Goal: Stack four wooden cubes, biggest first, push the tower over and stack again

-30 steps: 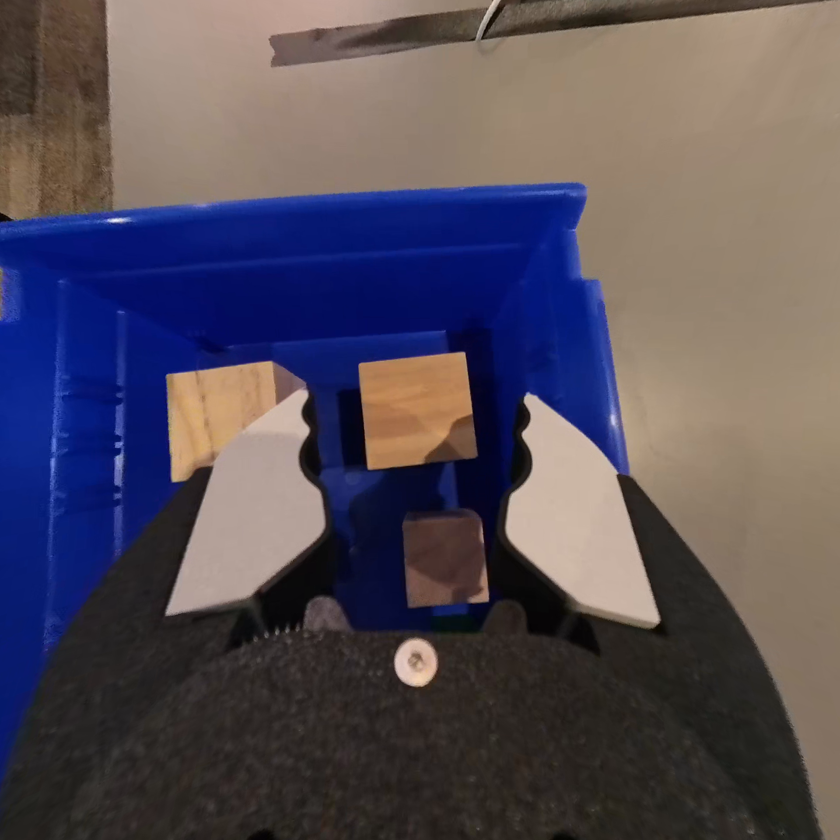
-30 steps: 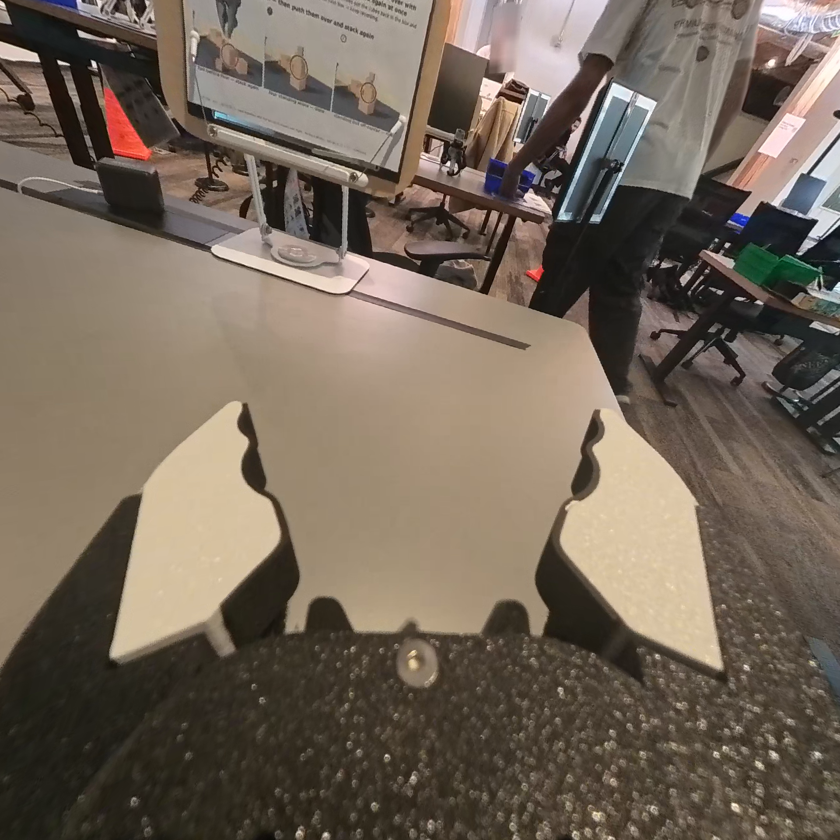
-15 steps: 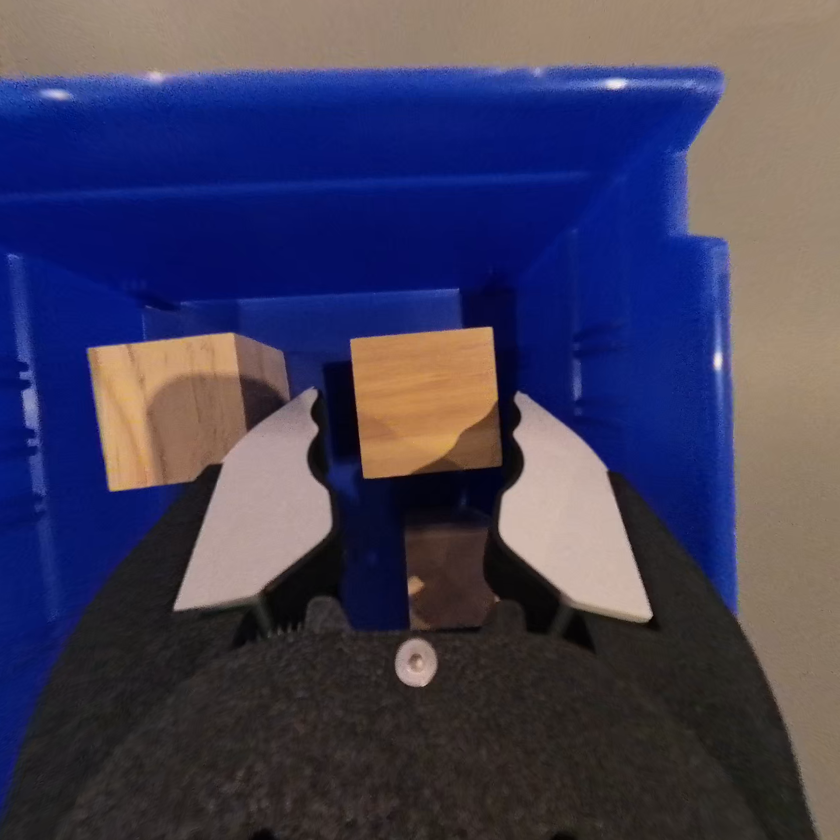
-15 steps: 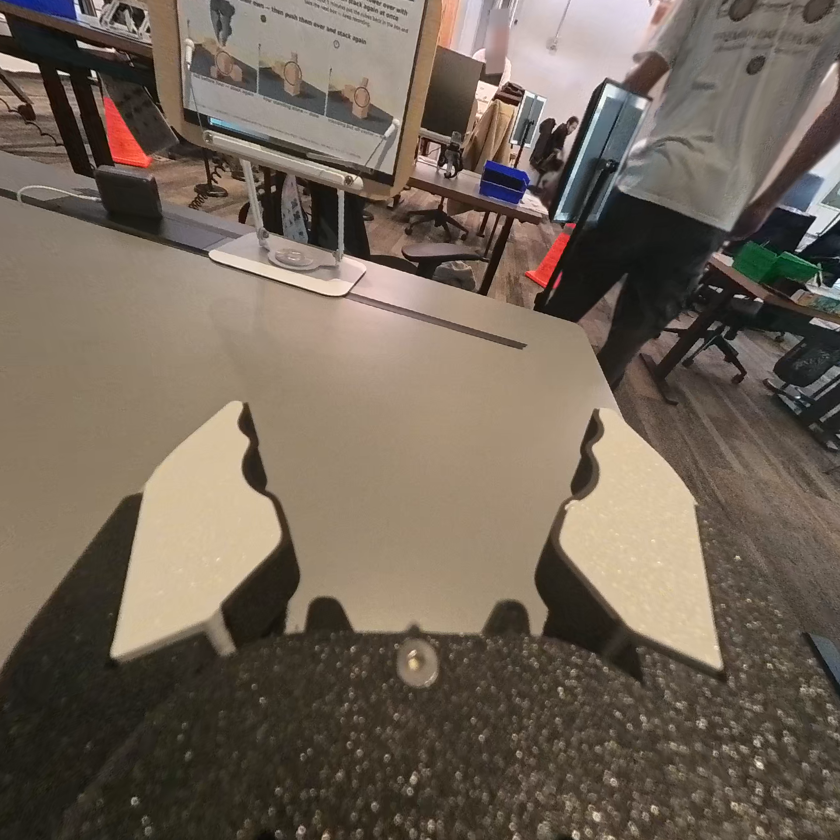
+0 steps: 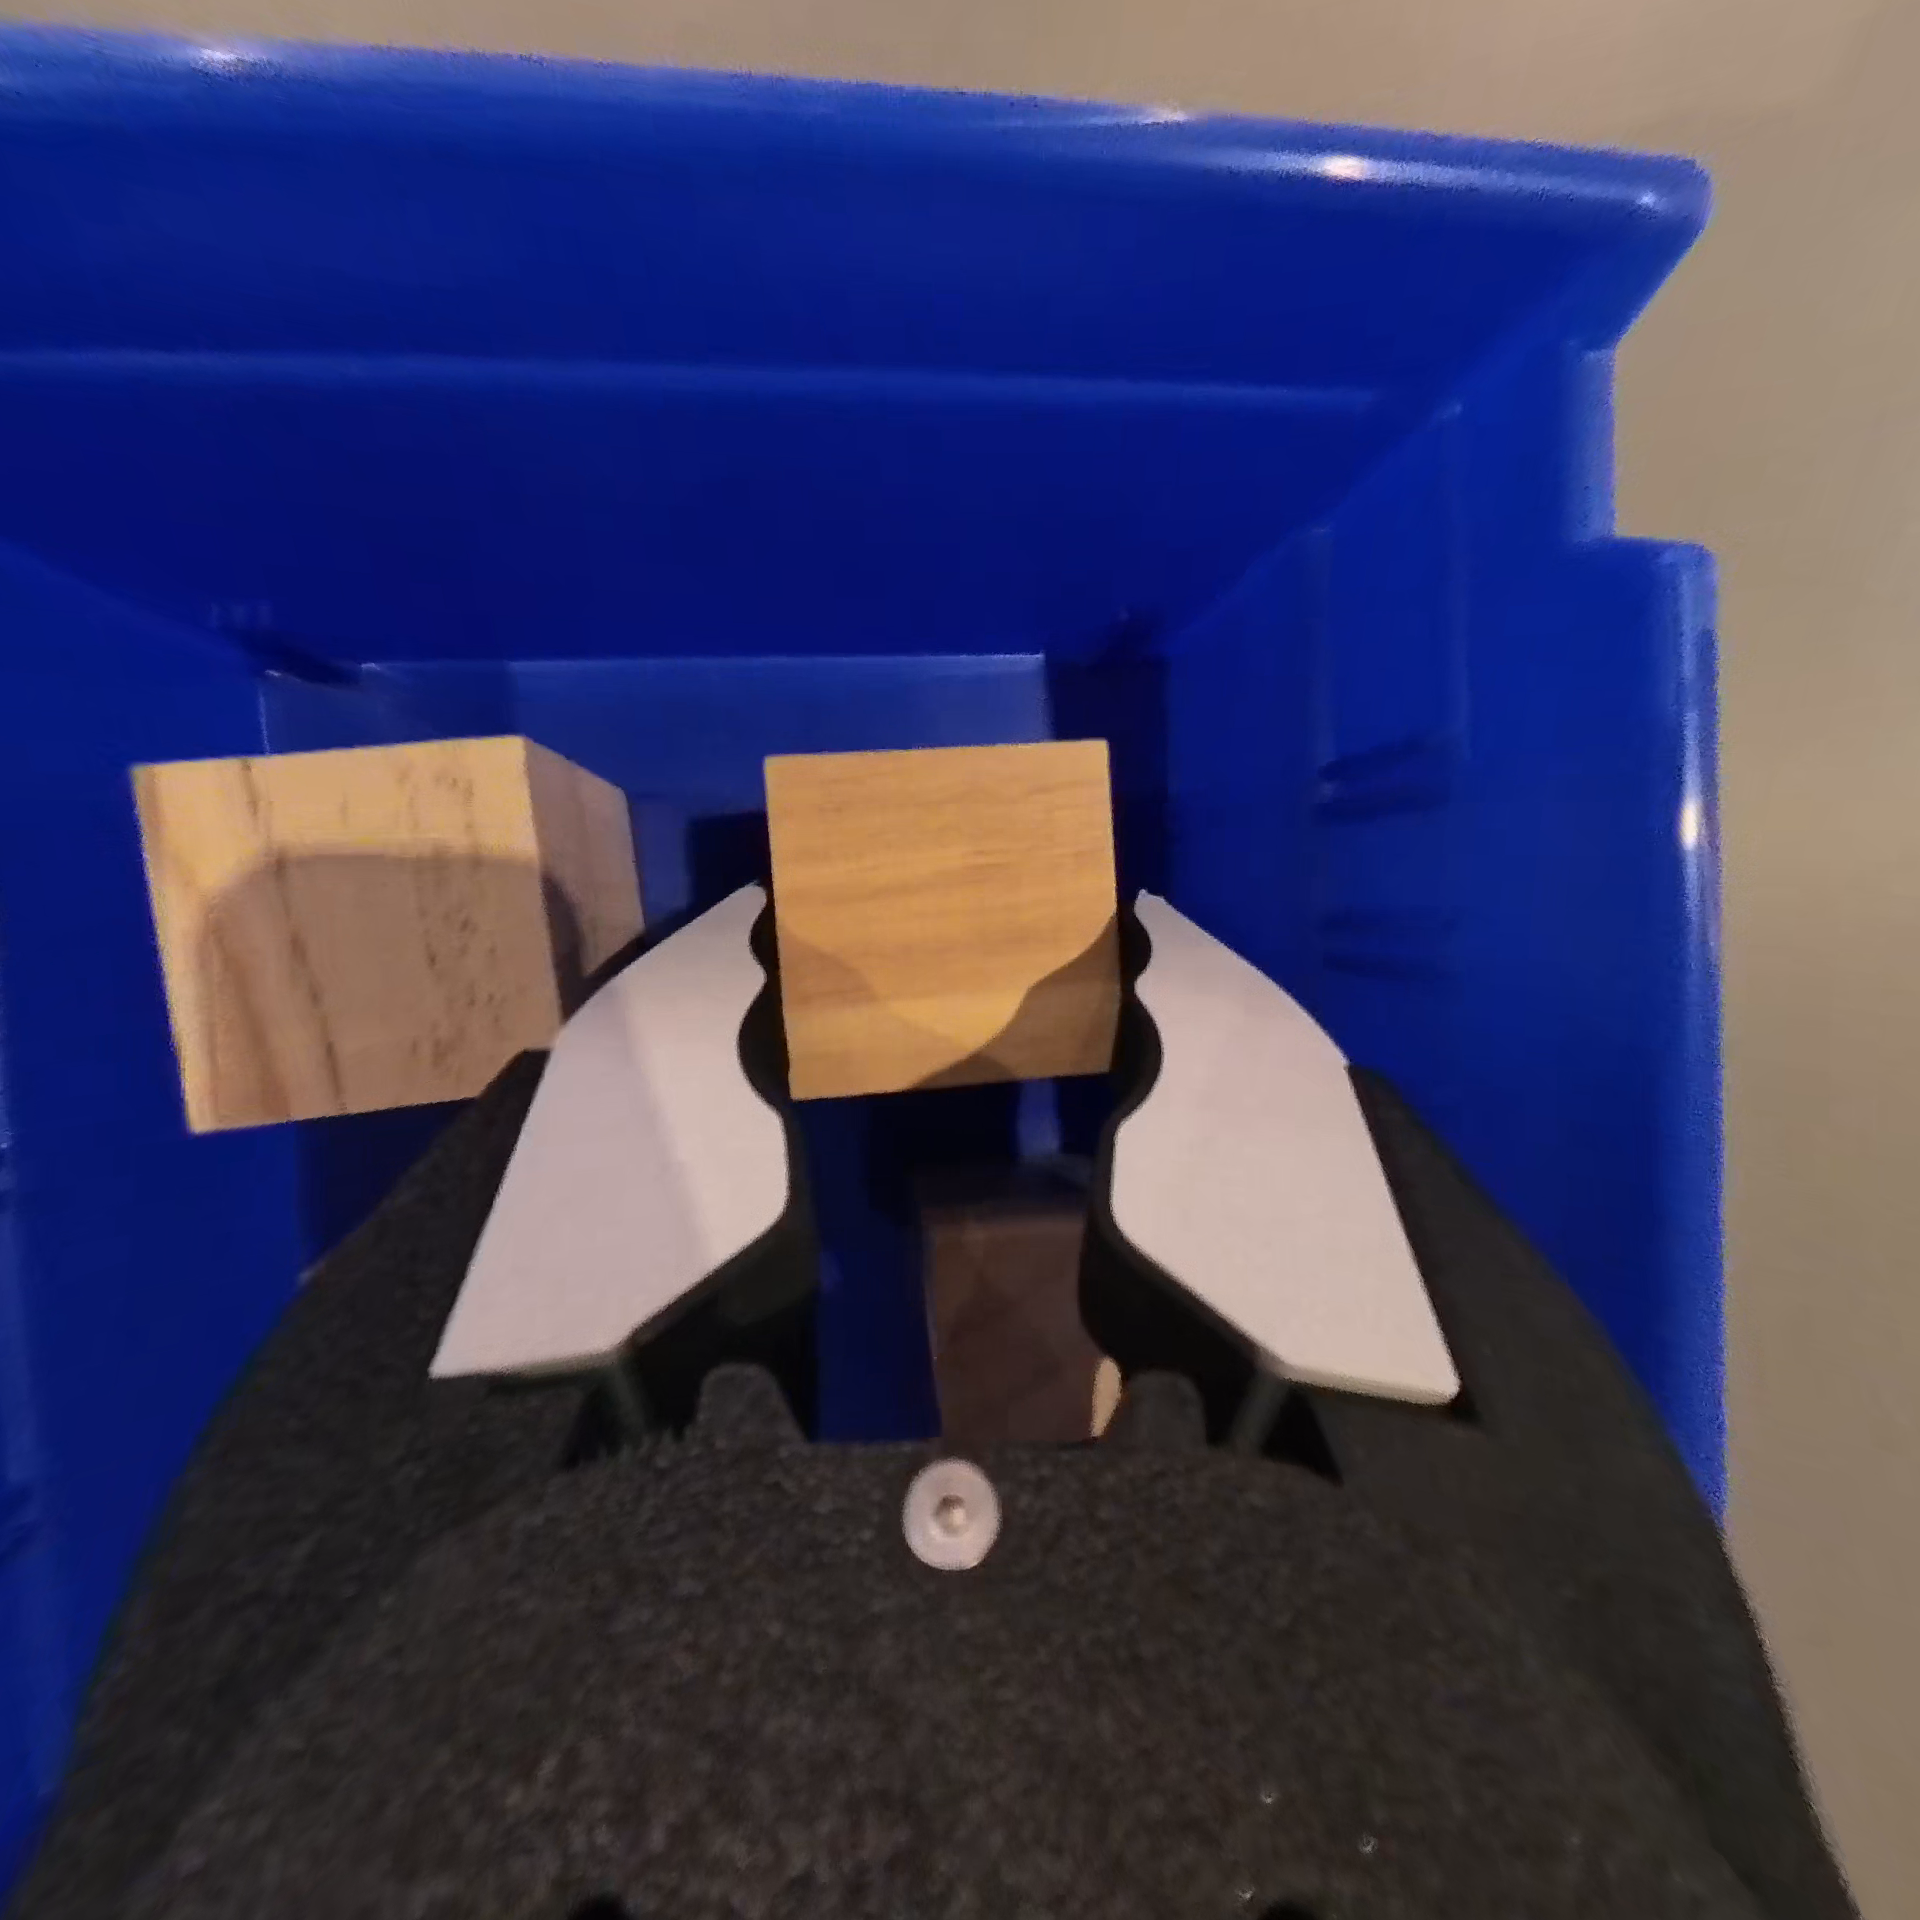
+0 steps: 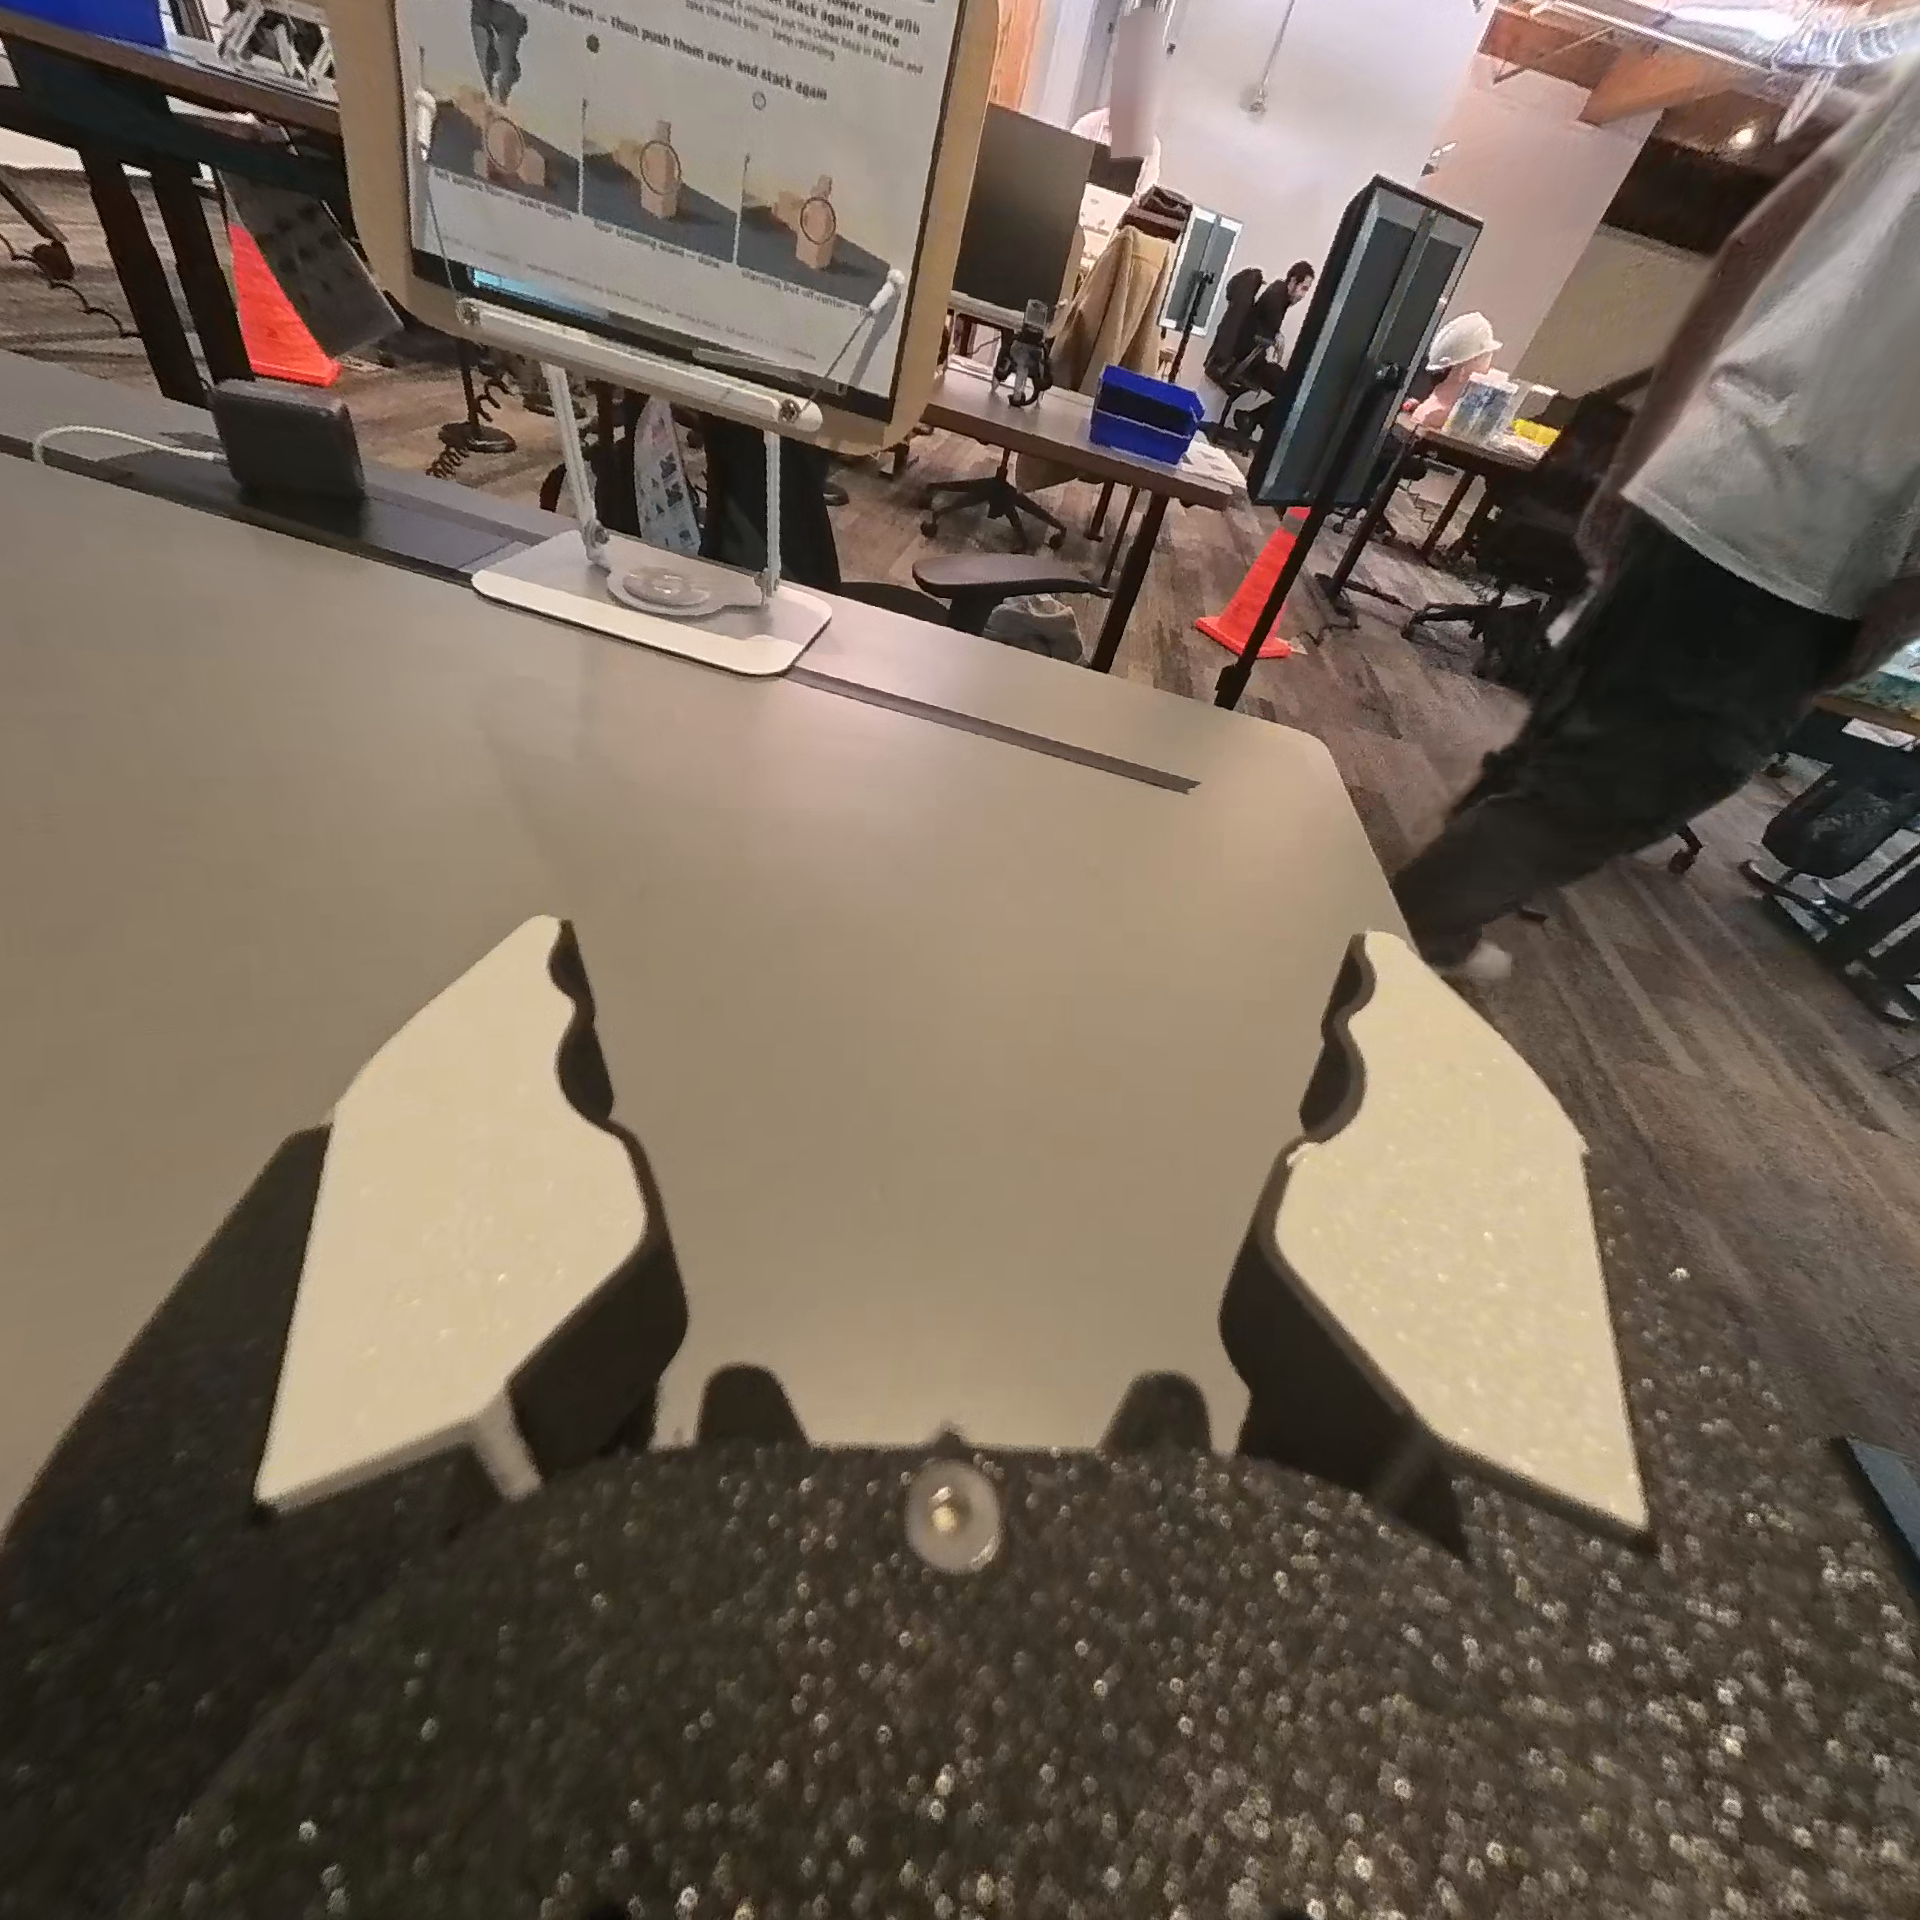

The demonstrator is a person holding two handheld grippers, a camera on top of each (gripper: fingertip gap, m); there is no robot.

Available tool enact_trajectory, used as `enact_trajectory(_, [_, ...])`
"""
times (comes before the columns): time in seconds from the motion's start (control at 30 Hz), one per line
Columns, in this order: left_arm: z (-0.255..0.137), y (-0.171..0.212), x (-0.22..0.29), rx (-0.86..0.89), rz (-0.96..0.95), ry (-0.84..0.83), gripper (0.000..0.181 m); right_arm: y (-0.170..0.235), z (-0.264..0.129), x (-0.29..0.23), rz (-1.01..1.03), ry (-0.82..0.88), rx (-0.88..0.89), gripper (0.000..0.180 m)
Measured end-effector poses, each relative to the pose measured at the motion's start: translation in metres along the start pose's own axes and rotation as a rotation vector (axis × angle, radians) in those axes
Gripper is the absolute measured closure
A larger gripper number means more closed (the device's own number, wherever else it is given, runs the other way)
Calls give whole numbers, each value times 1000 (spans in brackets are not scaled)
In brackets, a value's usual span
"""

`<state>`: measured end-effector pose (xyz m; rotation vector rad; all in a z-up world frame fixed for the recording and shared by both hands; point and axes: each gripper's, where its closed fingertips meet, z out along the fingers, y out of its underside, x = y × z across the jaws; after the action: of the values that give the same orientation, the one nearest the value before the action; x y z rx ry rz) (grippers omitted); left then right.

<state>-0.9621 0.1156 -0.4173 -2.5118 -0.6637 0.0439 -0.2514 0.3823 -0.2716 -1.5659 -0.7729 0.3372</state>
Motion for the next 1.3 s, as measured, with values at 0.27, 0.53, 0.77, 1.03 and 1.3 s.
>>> enact_trajectory(0.27, [-36,-20,0,96,19,18,120,-3,1,-2,6,-7,9,50])
enact_trajectory(0.53, [-105,-48,20,190,112,14,120,-7,1,-4,9,-15,24,50])
enact_trajectory(0.77, [-136,-65,86,228,273,122,120,-9,-2,-6,9,-23,35,51])
enact_trajectory(1.03, [-129,-67,185,196,534,264,120,-7,-6,-2,9,-21,26,51])
enact_trajectory(1.3, [-96,-42,272,125,767,477,120,-2,-5,-3,6,-32,9,51])
